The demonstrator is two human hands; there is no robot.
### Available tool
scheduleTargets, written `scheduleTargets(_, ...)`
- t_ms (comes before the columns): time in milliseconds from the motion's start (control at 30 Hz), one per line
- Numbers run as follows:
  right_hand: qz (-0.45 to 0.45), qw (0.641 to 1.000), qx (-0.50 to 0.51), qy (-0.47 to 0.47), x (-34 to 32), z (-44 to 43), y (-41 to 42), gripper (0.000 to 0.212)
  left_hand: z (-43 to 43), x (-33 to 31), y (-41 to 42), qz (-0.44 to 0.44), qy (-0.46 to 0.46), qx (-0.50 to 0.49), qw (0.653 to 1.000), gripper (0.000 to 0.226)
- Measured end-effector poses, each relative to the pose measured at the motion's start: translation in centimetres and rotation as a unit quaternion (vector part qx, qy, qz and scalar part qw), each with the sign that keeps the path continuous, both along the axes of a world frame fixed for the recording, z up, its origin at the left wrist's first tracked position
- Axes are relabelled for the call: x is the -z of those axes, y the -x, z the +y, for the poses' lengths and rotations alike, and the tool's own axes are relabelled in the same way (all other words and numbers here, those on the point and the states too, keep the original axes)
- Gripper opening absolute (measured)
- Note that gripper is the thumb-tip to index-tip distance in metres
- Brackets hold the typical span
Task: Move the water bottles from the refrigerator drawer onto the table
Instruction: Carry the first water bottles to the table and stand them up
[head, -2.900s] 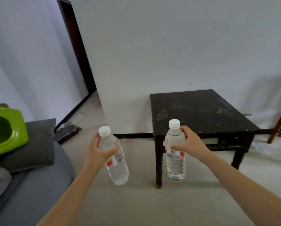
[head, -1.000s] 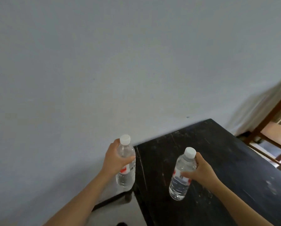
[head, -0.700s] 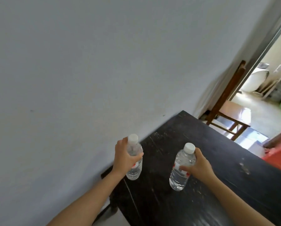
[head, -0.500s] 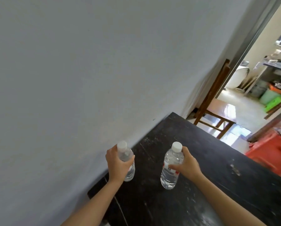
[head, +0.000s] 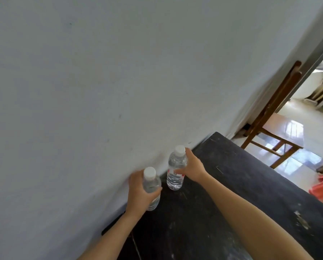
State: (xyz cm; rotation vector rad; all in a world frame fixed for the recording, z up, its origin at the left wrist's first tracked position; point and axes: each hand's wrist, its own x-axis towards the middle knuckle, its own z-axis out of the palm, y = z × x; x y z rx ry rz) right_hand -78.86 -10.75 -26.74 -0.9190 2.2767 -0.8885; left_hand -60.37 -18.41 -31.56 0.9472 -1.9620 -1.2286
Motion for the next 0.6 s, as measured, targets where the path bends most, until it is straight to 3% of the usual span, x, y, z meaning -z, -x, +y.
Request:
scheduleTargets(100,-0.012,0.999,-0.029,-0.007,1.1,-0.5,0.6,0.079,-0.6,-0.4,-0.1,-0.027,0.012,0.085,0.996,0.03)
scheduleTargets(167,-0.022,0.998,-0.056,-0.016,1.2,-0.3,1.1,0.079,-1.2,-0.2,-0.2,-0.056,0.021,0.11,0.992,0.034)
scheduleTargets(300,-0.035,0.991,-0.115,-0.066,0.6,-0.3,1.9,0.08,-0.8,-0.5,-0.7,-0.046,0.03,0.116,0.992,0.044)
scheduleTargets(467,-0.043,0.977,-0.181,-0.108,0.0,-1.3,1.7,0.069,-0.7,0.1,-0.6,-0.041,0.026,0.111,0.993,0.027)
scheduleTargets(600,-0.028,0.969,-0.215,-0.117,0.0,-1.6,1.8,0.063,-0.7,1.1,-0.5,-0.067,0.026,0.073,0.995,0.035)
